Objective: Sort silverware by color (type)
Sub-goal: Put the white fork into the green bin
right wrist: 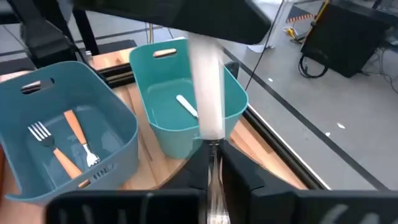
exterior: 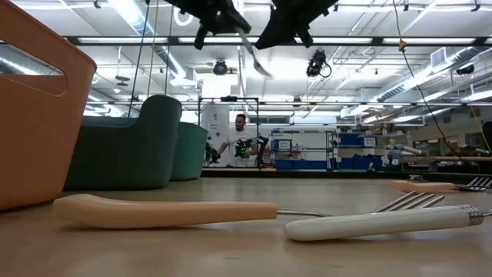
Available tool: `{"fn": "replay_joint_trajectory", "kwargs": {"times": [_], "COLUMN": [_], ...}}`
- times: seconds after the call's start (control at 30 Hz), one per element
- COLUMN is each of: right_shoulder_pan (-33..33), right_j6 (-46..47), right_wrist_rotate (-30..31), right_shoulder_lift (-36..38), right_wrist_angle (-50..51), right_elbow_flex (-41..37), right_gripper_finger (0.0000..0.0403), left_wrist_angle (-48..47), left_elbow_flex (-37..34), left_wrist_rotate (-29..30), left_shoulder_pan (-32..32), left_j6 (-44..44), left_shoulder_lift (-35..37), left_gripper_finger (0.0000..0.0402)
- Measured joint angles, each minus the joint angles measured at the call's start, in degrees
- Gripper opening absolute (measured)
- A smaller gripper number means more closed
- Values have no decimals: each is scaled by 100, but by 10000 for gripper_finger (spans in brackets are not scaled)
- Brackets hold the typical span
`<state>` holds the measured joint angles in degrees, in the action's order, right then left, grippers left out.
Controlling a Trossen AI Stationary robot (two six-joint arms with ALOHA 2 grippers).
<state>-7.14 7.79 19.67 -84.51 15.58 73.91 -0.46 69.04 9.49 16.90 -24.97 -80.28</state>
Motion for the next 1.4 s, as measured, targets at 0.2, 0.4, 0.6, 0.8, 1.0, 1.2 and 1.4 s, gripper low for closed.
{"fn": "replay_joint_trajectory", "kwargs": {"times": [0.2,0.4,0.6,0.8,1.0,1.2,1.4], "right_shoulder_pan": [-88,-120,-120,-120,-120,-120,-120], "right_j6": [0,-376,-474,-378,-348,-347,-234], "right_wrist_rotate": [-42,-38,-31,-21,-22,-20,166], "right_shoulder_lift": [13,15,15,15,15,15,15], "right_wrist_angle": [-48,65,660,864,883,985,1343], "right_elbow_flex": [2,2,2,2,2,2,2], "right_gripper_finger": [20,9,43,69,75,75,75], "left_wrist_angle": [-42,-661,-2474,-3898,-5113,-5226,-5188], "left_elbow_flex": [0,-2,-4,-2,-3,-2,-2], "left_wrist_rotate": [42,11,53,640,824,829,825], "left_shoulder_pan": [14,137,584,1144,1651,1909,1879], "left_j6": [235,1519,2690,3736,4980,4939,4981], "left_shoulder_lift": [-6,166,720,1118,830,452,251], "left_gripper_finger": [25,25,25,30,34,48,95]}}
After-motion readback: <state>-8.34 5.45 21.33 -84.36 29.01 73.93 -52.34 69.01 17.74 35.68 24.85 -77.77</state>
